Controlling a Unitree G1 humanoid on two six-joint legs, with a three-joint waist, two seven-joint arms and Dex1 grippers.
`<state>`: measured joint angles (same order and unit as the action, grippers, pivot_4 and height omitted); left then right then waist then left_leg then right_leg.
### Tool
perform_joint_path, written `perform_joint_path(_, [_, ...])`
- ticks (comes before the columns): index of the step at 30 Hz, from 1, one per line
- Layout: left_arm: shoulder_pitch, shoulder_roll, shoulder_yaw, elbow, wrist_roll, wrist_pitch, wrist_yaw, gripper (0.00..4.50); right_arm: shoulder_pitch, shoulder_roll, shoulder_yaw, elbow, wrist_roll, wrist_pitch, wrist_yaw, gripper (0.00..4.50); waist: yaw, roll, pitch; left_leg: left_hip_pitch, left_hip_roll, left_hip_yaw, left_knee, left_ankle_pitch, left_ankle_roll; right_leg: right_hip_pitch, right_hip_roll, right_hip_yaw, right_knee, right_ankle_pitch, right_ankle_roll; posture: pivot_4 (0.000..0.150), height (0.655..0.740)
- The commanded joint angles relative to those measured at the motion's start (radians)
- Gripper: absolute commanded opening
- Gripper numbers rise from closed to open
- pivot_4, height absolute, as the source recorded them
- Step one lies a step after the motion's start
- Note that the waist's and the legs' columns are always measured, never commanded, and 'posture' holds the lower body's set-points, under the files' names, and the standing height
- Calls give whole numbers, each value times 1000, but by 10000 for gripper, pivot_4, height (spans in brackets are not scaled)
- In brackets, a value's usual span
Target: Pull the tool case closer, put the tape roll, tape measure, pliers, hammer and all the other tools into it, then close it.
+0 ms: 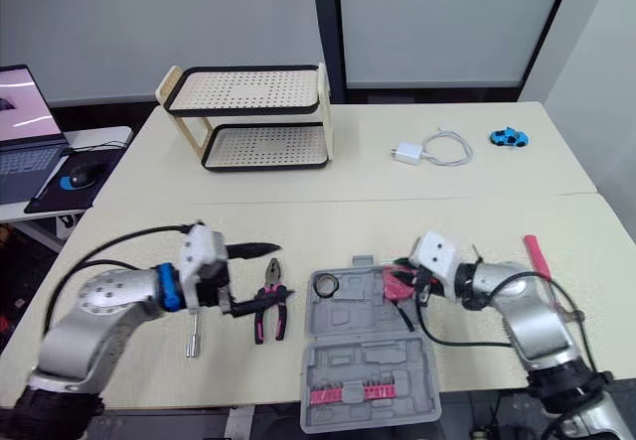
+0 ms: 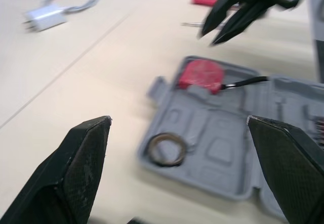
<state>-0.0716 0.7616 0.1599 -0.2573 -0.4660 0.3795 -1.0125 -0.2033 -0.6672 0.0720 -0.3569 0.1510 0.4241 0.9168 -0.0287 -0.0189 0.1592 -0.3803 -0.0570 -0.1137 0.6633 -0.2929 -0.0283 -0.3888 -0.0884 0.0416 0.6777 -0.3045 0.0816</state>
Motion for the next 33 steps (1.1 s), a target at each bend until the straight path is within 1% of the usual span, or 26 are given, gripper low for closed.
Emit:
perform_joint_path(1, [72, 54, 174, 60, -20, 12, 15, 45000, 94, -92, -150, -134, 56, 19, 25, 10030, 0, 0, 0, 0, 0, 0, -1, 0, 0, 0, 0, 0, -1, 0, 0, 1500, 7400])
perform_joint_path(4, [168, 105, 281, 139, 1, -16, -17, 45000, 224, -179, -320, -171, 68, -4, 58, 10030, 2, 0, 0, -1, 0, 1, -1, 0, 0, 0, -1, 0, -2, 0, 0, 1500, 7400])
perform_joint_path(6, [221, 125, 321, 183, 14, -34, -30, 45000, 300, -217, -421, -169, 81, -18, 82, 10030, 3, 0, 0, 0, 0, 1, -1, 0, 0, 1, -1, 0, -4, 0, 0, 1500, 7400])
perform_joint_path(9, [298, 134, 385, 268, 41, -77, -32, 45000, 423, -262, -612, -140, 109, -26, 157, 10030, 3, 0, 0, 1, 0, 2, -1, 0, 1, 3, -1, 0, -4, 0, 0, 1500, 7400])
perform_joint_path(12, [340, 128, 429, 334, 48, -96, -14, 45000, 537, -276, -768, -87, 105, -53, 215, 10030, 4, -1, 1, 1, 0, 2, -1, 0, 1, 4, -1, 0, -4, 0, 0, 1500, 7400])
perform_joint_path(15, [370, 116, 452, 367, 45, -95, -2, 45000, 619, -277, -870, 4, 80, -109, 242, 10030, 5, -2, 1, 1, 0, 2, -1, 0, 1, 5, -1, -1, -4, 0, 0, 1500, 7400])
perform_joint_path(18, [397, 102, 460, 372, 37, -82, 9, 45000, 675, -281, -917, 115, 49, -181, 252, 10030, 4, -2, 1, 1, 0, 2, -1, 0, 1, 5, -1, 0, -5, 0, 0, 1500, 7400])
perform_joint_path(21, [414, 91, 465, 380, 35, -69, 24, 45000, 716, -280, -933, 197, 36, -226, 258, 15846, 3, -2, 1, 2, 1, 3, -2, 0, 1, 5, -2, 0, -5, 0, 0, 1500, 7400])
perform_joint_path(25, [442, 78, 472, 374, 31, -50, 40, 45000, 738, -285, -937, 262, 34, -253, 258, 29843, 3, -2, 1, 2, 1, 3, -2, -1, 1, 5, -2, 0, -5, 0, 0, 1500, 7400])
perform_joint_path(29, [459, 70, 474, 366, 29, -42, 46, 45000, 740, -294, -934, 285, 38, -260, 259, 44578, 3, -2, 0, 2, 1, 3, -2, -1, 1, 5, -2, 0, -5, 0, 0, 1500, 7400])
perform_joint_path(33, [467, 63, 473, 355, 26, -39, 52, 45000, 746, -299, -932, 302, 33, -275, 261, 44837, 3, -2, 0, 2, 1, 3, -2, -1, 1, 5, -2, 0, -5, 0, 0, 1500, 7400])
